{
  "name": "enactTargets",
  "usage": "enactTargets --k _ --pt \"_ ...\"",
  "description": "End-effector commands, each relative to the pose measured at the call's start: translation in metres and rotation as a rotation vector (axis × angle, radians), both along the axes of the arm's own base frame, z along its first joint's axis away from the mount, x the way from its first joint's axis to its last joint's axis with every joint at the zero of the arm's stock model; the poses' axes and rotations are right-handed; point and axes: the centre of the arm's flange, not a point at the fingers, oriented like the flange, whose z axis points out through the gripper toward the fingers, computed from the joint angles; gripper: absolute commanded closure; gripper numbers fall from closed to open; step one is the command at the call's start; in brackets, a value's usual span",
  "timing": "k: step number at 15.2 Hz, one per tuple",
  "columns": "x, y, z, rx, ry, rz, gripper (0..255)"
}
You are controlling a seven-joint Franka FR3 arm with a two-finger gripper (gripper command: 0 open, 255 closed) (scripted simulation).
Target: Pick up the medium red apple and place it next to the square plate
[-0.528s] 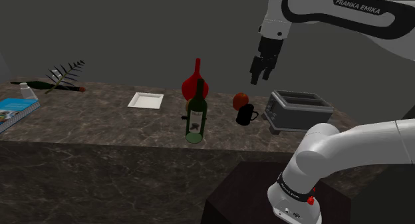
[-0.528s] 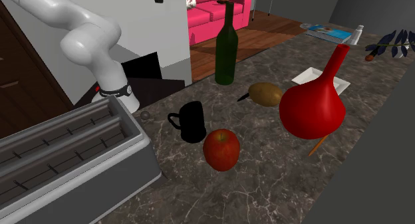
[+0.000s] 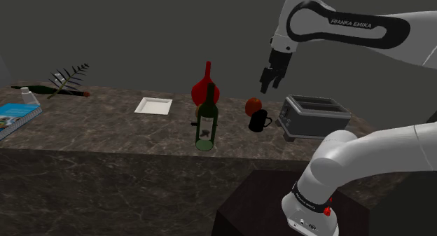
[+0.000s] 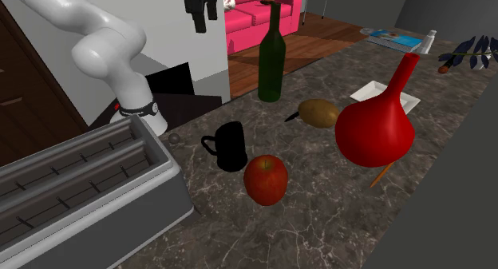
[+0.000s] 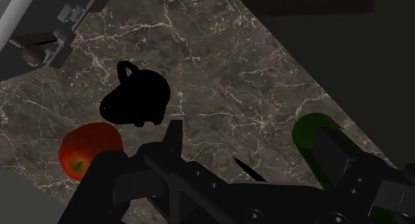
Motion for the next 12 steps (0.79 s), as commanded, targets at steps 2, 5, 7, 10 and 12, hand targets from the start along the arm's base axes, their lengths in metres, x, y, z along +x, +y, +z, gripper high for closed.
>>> enactTargets --k 2,5,7,10,12 --pt "0.014 -0.029 -0.017 -0.008 -0.027 -0.008 0" --pt "0.027 -0.058 -0.037 -0.016 -0.052 -0.017 0" --pt "0.036 -0.077 -0.05 -0.02 -0.069 -0.023 0" --pt "0.049 -0.106 -0.068 -0.028 -0.094 -0.031 0" --pt "0.059 -0.126 -0.08 -0.033 -0.111 -0.037 0"
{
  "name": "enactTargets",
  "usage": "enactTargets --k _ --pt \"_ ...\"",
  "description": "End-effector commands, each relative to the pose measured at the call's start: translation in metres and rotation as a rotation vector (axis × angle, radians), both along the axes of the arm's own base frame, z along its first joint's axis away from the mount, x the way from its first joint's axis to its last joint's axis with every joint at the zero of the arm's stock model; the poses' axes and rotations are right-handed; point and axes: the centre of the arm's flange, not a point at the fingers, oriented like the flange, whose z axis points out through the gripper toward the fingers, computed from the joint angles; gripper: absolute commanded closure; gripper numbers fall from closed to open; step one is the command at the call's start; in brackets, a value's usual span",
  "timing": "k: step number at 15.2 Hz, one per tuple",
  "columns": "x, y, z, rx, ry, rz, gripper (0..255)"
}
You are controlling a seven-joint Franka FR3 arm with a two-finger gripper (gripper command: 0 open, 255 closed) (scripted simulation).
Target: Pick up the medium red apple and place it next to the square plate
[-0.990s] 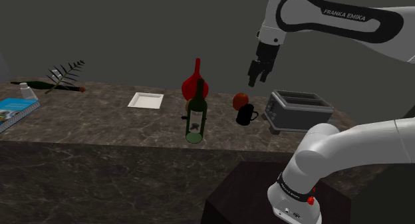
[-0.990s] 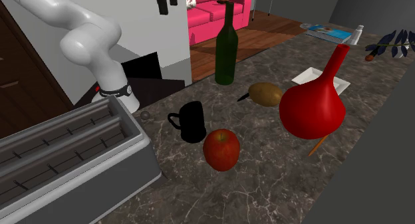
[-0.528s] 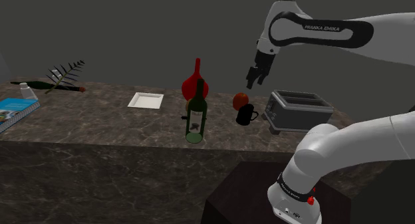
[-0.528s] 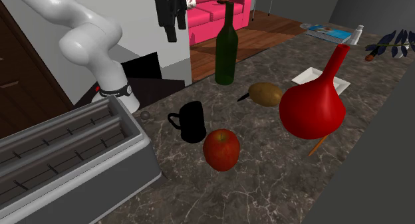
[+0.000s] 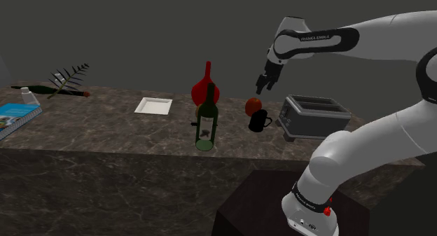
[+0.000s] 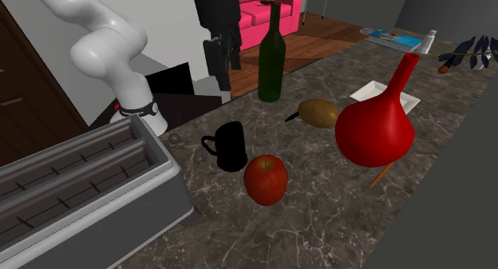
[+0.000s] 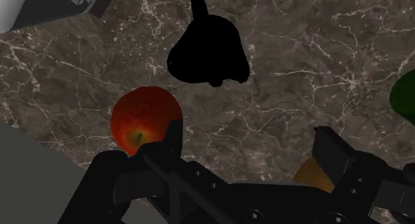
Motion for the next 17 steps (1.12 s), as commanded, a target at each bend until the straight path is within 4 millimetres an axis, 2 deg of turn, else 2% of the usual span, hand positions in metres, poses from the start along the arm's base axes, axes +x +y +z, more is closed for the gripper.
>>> enactTargets --k 1,11,17 --pt "0.008 -0.02 -0.016 -0.007 -0.019 -0.005 0" --pt "0.054 -0.117 -0.07 -0.03 -0.099 -0.034 0" --pt "0.061 -0.119 -0.101 -0.03 -0.099 -0.034 0"
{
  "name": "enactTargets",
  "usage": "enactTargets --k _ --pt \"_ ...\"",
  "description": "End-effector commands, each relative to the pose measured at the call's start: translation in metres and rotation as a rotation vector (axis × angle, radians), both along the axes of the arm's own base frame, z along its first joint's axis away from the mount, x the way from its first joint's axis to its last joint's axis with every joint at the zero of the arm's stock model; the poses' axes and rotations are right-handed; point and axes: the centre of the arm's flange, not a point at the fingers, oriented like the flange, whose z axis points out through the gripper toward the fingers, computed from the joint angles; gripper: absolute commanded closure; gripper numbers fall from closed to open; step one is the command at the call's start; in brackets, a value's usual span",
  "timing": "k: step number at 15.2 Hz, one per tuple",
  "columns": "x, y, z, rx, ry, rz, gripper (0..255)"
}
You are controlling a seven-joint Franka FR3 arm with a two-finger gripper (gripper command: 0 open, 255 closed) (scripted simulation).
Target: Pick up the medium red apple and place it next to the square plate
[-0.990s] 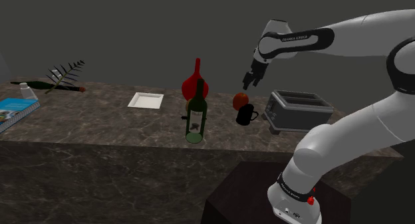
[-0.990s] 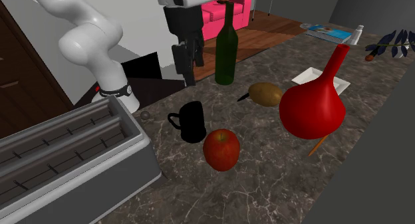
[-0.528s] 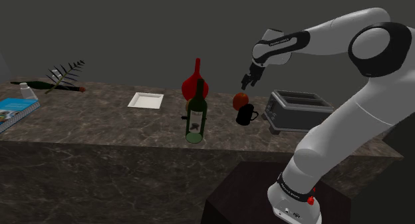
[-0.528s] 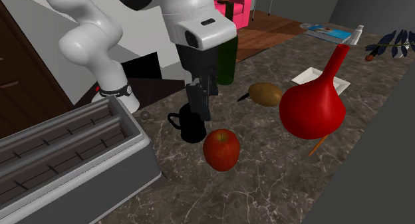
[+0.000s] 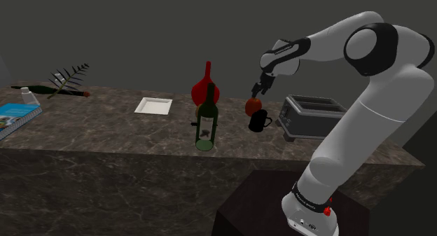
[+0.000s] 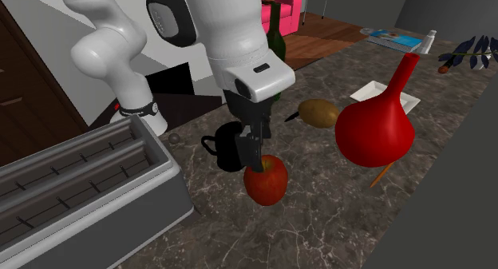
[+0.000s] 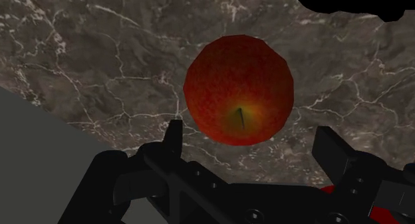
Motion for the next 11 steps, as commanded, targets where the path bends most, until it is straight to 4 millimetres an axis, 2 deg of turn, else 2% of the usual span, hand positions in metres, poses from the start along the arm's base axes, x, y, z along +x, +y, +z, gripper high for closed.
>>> enactTargets --k 1,9,10,11 --pt "0.0018 -0.0012 -0.0102 0.0 -0.001 0.0 0" --pt "0.0025 -0.0014 -0.0132 0.0 -0.001 0.0 0" --pt "0.0025 -0.0014 -0.0132 0.0 -0.001 0.0 255" --pt "0.0025 -0.0014 -0.0132 0.0 -0.001 0.0 255"
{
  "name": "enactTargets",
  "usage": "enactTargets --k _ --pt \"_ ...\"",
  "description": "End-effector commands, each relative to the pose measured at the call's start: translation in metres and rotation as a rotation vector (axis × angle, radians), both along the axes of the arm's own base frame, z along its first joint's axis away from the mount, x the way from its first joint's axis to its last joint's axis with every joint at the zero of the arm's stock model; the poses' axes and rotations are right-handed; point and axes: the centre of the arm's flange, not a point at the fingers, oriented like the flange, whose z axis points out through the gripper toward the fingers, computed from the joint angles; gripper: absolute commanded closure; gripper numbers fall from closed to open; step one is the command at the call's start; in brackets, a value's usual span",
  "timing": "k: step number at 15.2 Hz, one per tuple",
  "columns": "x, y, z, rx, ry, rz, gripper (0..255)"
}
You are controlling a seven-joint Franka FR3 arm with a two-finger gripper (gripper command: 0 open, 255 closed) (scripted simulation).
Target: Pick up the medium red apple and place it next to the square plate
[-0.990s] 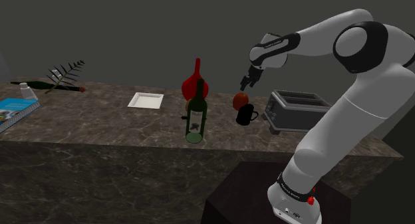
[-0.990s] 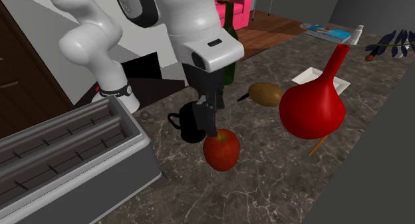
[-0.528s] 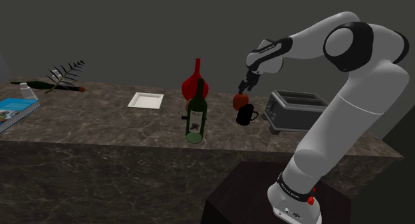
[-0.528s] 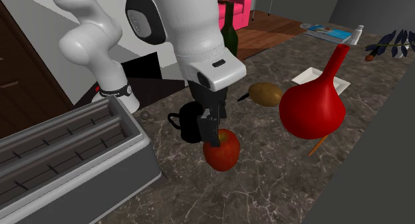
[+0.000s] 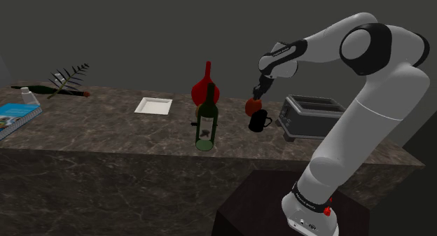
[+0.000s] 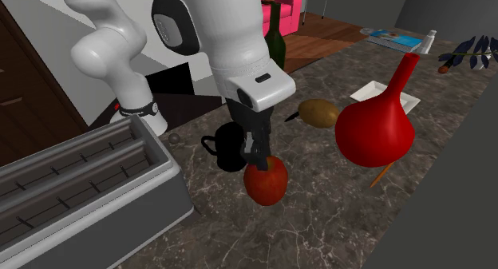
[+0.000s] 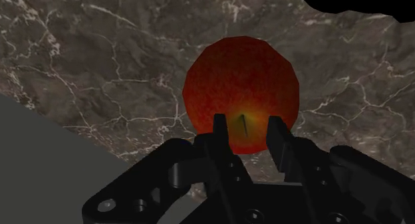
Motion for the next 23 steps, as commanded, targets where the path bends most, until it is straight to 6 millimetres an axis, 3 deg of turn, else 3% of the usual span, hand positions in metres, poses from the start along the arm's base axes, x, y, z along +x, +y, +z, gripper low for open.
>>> enactTargets --k 1,8,23 --pt "0.0 0.0 0.0 0.0 0.0 0.0 255" --pt "0.0 0.0 0.0 0.0 0.0 0.0 255" --pt "0.0 0.0 0.079 0.0 0.0 0.0 255"
